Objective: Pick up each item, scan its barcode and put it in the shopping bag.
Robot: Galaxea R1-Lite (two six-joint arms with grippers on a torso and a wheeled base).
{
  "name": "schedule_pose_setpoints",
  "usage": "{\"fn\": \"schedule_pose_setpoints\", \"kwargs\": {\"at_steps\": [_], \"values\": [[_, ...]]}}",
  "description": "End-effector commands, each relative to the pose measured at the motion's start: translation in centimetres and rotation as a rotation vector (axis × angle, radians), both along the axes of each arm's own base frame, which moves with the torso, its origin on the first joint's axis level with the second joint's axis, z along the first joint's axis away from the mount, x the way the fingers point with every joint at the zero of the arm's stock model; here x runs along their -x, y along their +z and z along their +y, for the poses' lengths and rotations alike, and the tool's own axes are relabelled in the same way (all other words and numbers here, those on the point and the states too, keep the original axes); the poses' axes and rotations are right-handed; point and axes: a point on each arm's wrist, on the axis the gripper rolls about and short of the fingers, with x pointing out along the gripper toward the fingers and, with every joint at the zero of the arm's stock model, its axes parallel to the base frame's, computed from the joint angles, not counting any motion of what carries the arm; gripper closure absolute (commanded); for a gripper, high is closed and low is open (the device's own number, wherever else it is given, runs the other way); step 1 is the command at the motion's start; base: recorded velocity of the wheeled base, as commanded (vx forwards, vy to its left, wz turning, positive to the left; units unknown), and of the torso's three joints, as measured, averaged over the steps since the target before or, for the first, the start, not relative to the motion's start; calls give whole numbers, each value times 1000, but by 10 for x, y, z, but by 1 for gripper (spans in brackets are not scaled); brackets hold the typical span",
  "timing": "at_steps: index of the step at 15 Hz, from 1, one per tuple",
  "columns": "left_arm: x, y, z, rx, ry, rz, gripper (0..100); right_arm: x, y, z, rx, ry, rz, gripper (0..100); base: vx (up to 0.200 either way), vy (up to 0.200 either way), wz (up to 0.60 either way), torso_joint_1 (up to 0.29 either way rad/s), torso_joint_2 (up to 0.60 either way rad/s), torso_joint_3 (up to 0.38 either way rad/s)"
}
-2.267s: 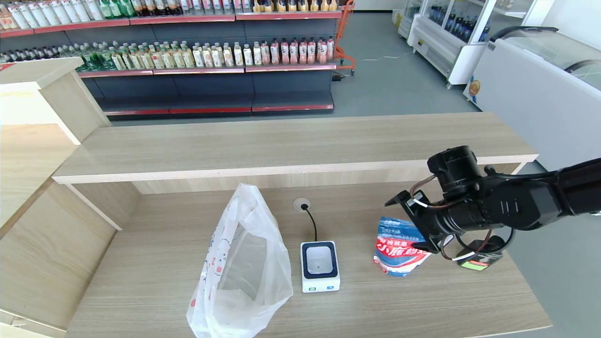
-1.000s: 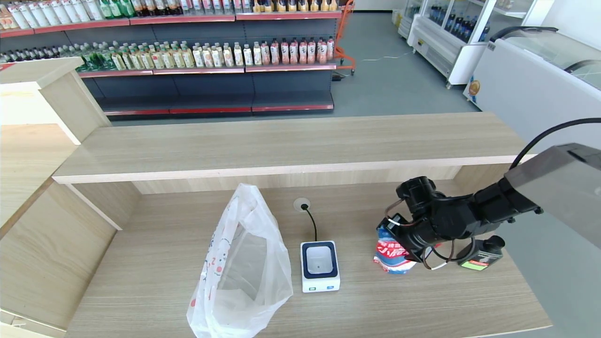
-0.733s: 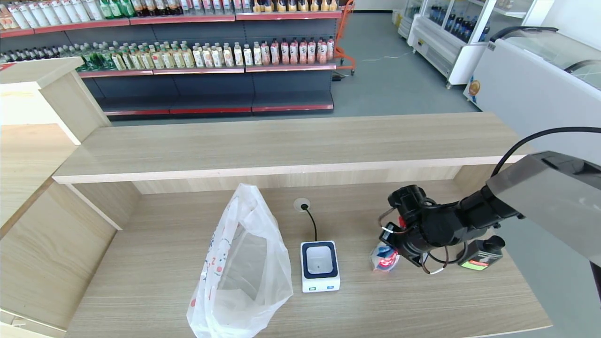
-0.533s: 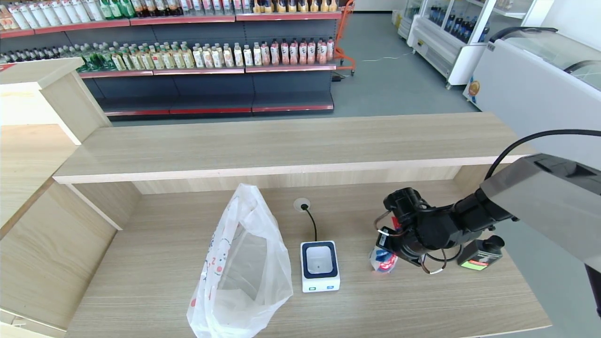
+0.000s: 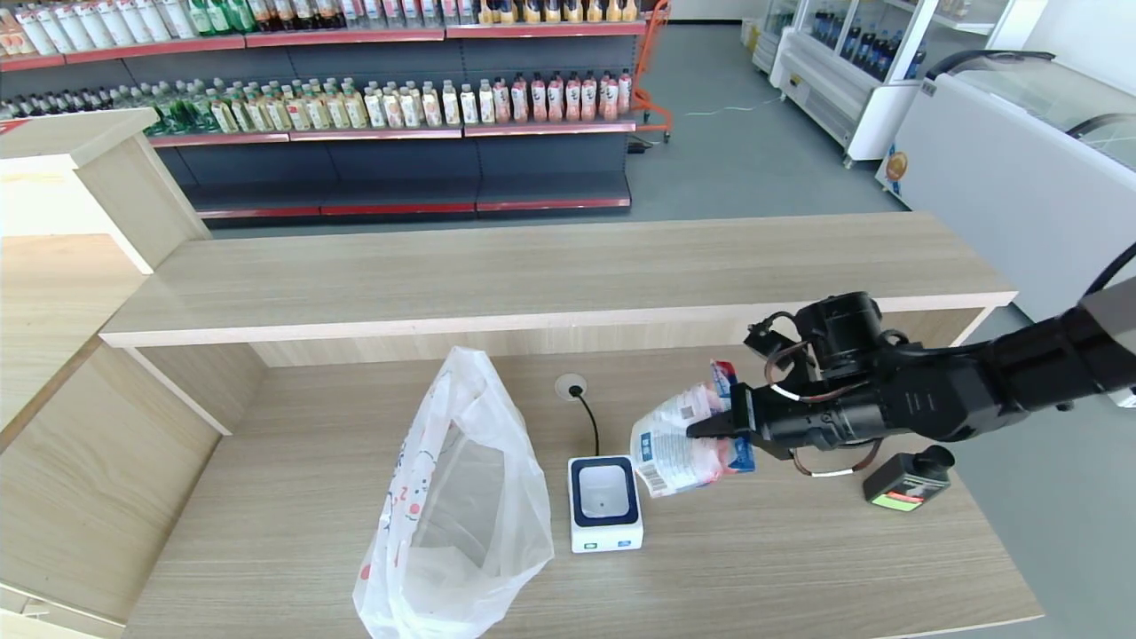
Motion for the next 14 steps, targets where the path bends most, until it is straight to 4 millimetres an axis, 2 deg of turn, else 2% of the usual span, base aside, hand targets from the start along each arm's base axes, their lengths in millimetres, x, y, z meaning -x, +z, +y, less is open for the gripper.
{"fn": "schedule_pose_setpoints", "kwargs": {"at_steps": [1, 2, 5, 10, 14], "values": [[0, 0, 0, 0, 1, -1, 0, 29, 35, -43, -93, 191, -212, 100, 0, 0, 0, 0, 0, 0], [0, 0, 0, 0, 1, -1, 0, 38, 33, -52, -162, 322, -283, 100, 0, 0, 0, 0, 0, 0], [0, 0, 0, 0, 1, -1, 0, 55, 35, -53, -258, 473, -358, 100, 0, 0, 0, 0, 0, 0], [0, 0, 0, 0, -1, -1, 0, 82, 43, -47, -291, 516, -287, 100, 0, 0, 0, 0, 0, 0], [0, 0, 0, 0, 1, -1, 0, 100, 37, -31, -304, 581, -216, 100, 0, 0, 0, 0, 0, 0]]}}
